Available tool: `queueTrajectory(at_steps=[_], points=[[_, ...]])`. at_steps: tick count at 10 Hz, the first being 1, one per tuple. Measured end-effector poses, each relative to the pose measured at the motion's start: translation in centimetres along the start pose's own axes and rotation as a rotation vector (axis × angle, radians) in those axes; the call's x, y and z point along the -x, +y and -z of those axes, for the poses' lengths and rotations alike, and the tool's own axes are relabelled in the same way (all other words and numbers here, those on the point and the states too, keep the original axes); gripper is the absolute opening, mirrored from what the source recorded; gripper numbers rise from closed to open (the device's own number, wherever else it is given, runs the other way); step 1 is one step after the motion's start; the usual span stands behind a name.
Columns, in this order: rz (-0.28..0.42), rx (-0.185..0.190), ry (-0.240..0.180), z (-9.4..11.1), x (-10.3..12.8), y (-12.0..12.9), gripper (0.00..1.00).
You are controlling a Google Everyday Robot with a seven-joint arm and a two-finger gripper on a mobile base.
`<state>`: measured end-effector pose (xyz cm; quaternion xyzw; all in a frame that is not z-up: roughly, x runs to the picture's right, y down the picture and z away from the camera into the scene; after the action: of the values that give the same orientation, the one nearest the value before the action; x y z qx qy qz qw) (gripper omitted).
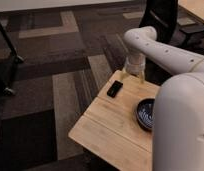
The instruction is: Move the arm in a circular motion
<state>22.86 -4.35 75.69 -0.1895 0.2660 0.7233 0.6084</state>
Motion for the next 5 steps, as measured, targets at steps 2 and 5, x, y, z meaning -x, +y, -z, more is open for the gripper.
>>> queueTrajectory(at_steps=[2,5], points=[[-0.113,-0.015,-0.005,1.2,-3.0,-5.5,0.65],[-0.305,-0.08,0.014,2.7,-15.1,-10.6,0.65]])
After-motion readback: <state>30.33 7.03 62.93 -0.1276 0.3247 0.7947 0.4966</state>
